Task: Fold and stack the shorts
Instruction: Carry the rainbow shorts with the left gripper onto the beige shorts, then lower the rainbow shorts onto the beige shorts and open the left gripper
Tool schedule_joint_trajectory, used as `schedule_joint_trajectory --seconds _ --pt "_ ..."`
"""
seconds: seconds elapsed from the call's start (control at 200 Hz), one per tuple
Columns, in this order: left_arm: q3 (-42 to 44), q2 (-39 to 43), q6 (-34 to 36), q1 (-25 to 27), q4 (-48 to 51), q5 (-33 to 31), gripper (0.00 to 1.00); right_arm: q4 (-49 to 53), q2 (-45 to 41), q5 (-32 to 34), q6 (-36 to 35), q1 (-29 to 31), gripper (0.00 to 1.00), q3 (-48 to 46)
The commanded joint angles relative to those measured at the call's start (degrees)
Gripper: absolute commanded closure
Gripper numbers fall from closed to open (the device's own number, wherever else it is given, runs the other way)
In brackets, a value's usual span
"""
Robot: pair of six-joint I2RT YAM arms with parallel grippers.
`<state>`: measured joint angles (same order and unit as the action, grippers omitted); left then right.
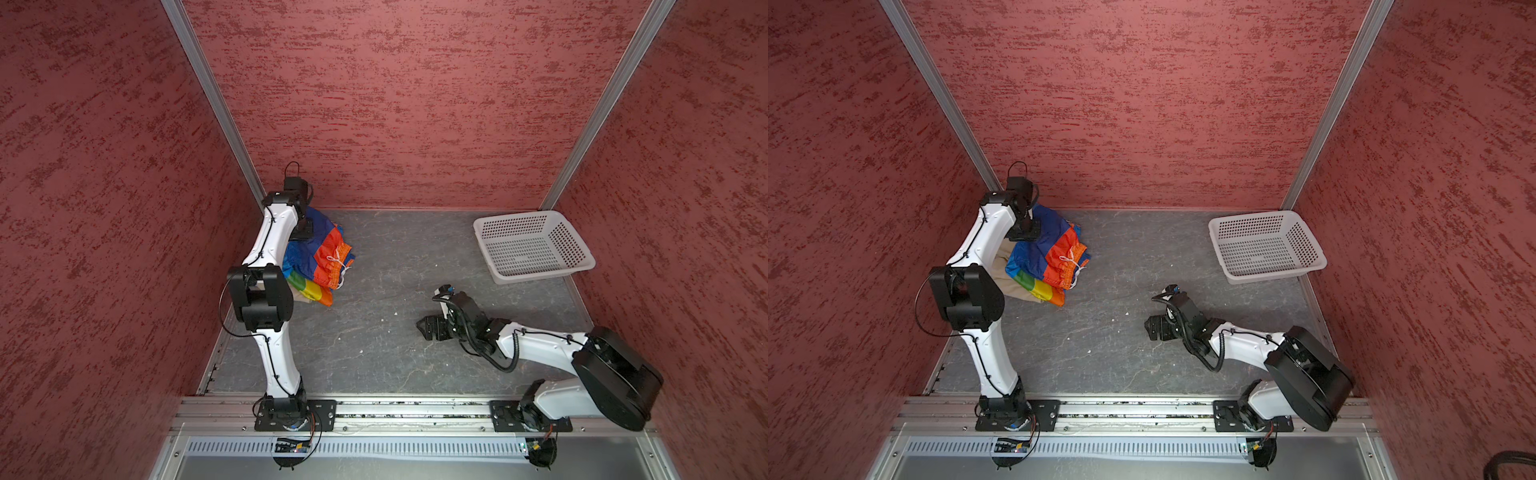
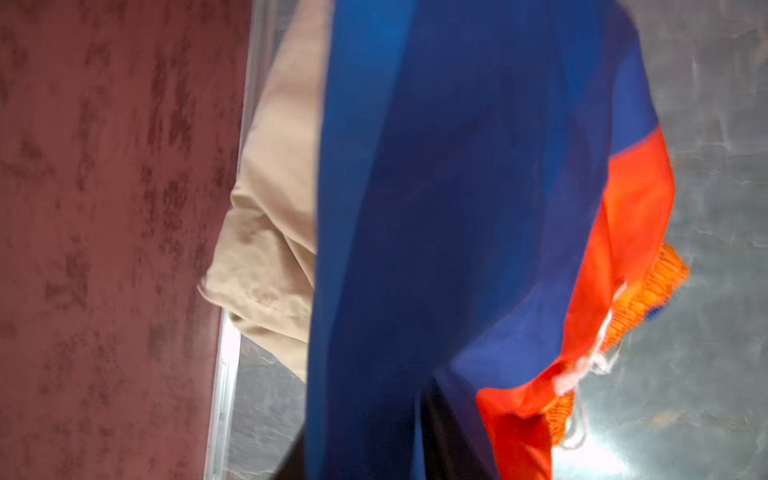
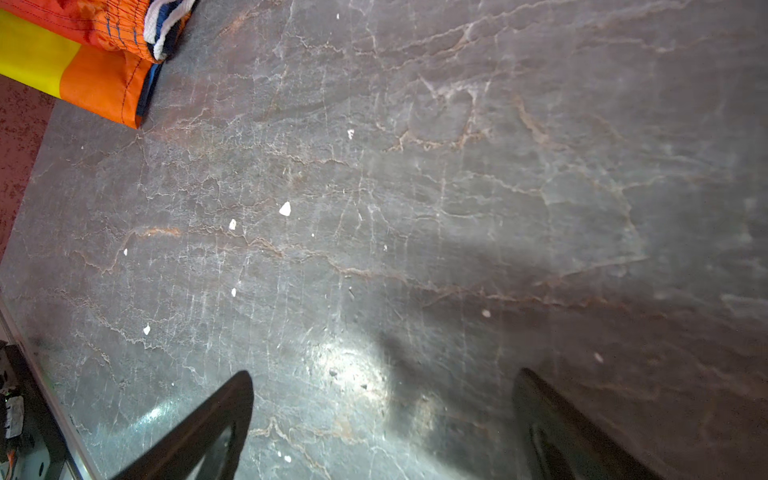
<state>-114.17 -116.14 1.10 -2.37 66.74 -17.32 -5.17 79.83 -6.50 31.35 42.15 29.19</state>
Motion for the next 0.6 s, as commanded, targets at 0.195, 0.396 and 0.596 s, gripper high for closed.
schedule_joint_trajectory --seconds 0.195,0.396,0.596 --pt "-3.78 -5.90 -10.27 -5.03 2.97 -16.49 0.01 -2.99 0.27 -0.62 2.04 -0.58 0.02 0.26" --pt "-0.22 4.53 -15.97 -4.27 1.77 -17.42 0.00 -2.49 0.49 -0.48 2.19 -0.73 0.02 1.31" --pt "17.60 25.41 -17.51 2.89 -11.33 -16.22 0.01 3.96 -4.23 3.23 -0.63 -0.93 0.01 6.46"
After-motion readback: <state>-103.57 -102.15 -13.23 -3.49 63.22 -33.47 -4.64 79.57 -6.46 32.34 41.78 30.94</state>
